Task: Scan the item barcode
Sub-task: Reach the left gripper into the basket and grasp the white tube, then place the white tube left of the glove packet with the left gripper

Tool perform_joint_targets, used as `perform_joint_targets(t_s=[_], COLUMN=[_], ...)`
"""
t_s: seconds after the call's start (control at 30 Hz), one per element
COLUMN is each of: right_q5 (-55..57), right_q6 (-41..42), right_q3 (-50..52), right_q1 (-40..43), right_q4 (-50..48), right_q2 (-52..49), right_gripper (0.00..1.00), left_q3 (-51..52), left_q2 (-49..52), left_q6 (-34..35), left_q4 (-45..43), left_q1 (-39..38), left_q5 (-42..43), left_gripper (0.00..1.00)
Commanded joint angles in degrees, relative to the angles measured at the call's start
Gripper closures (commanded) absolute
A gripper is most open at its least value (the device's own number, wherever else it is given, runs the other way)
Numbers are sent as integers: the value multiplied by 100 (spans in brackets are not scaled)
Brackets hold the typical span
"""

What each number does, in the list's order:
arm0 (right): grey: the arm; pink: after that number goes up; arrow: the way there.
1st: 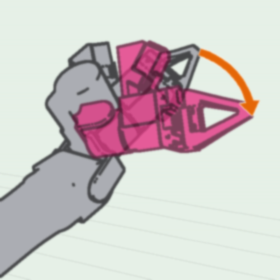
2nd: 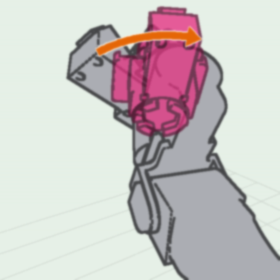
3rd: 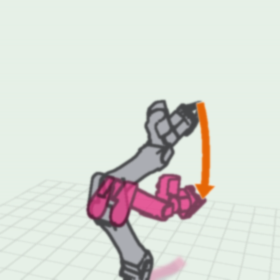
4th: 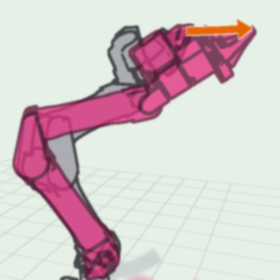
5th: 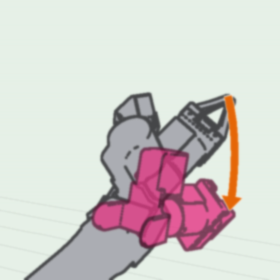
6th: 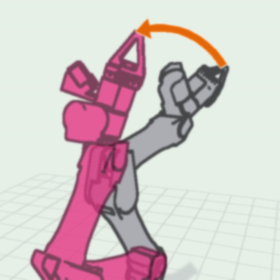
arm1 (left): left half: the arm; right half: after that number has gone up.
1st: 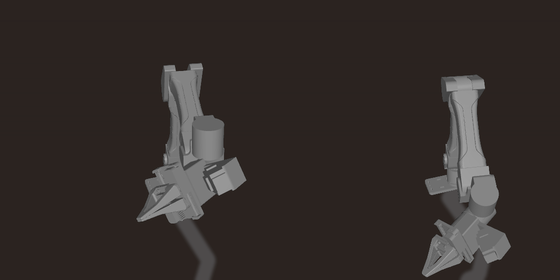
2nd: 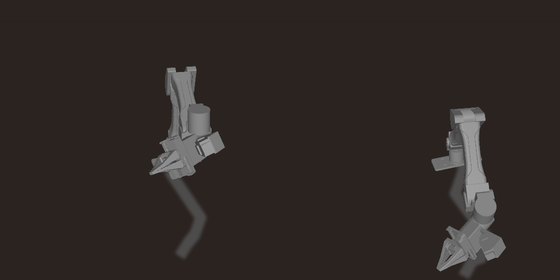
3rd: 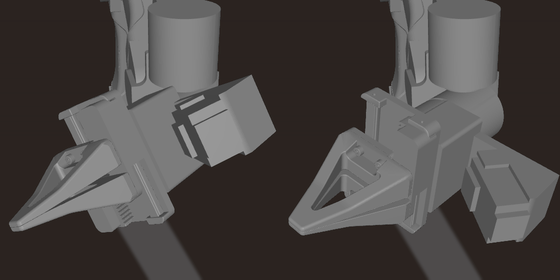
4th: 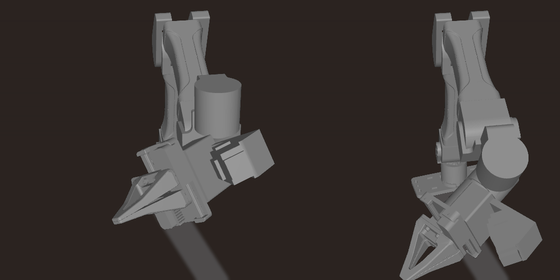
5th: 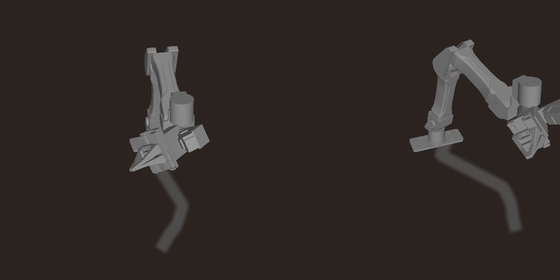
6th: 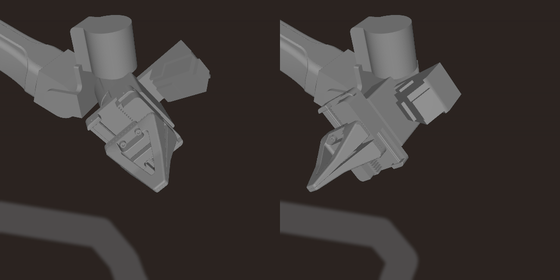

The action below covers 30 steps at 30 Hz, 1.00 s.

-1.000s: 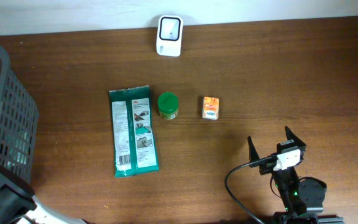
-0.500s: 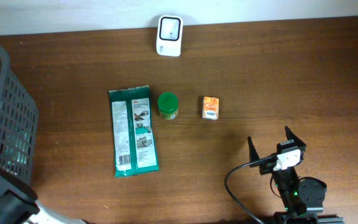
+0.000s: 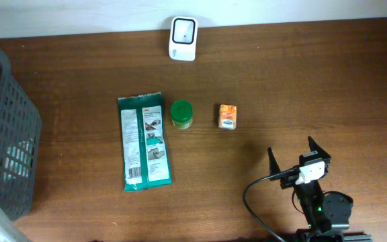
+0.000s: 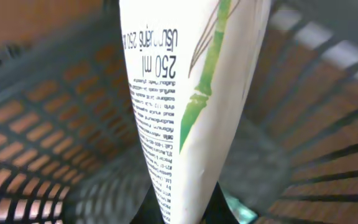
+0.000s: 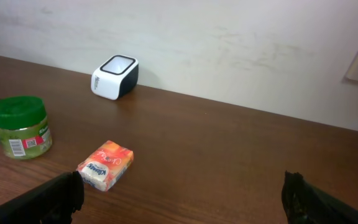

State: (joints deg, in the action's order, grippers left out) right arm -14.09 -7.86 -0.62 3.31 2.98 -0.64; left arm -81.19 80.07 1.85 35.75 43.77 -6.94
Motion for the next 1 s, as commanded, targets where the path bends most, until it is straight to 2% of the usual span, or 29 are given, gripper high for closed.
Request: perform_joint_targets(t_s=[0.0, 0.1, 0.23, 0.37, 0.5, 0.63, 0.83, 0.97], right_q5=[-50, -50, -50, -50, -50, -50, -50, -50], right_q6=[24, 24, 22, 22, 22, 22, 24, 24], right_q3=[31, 31, 31, 31, 31, 31, 31, 31], right_q1=[-35, -35, -35, -35, -35, -35, -35, -35], right_q4=[26, 24, 26, 26, 26, 26, 26, 26], right_q2=[44, 44, 44, 44, 44, 44, 44, 44], right_gripper=[2, 2, 2, 2, 2, 2, 2, 2], left_q3=[-57, -57, -57, -55, 264, 931, 1904, 2133], left_q2=[-841, -1515, -2295, -2621, -2345, -1858, -721, 201], left_q6=[201, 201, 197, 199, 199, 199, 442, 472], left_q4=[-271, -203, -186, 433, 1110, 1283, 1228, 935], left_q1=[-358, -894, -1604, -2221, -2997, -3582, -3840, -3842], left_q5=[501, 898, 804, 828, 828, 820, 516, 498], left_gripper=[100, 100, 100, 100, 100, 100, 100, 100])
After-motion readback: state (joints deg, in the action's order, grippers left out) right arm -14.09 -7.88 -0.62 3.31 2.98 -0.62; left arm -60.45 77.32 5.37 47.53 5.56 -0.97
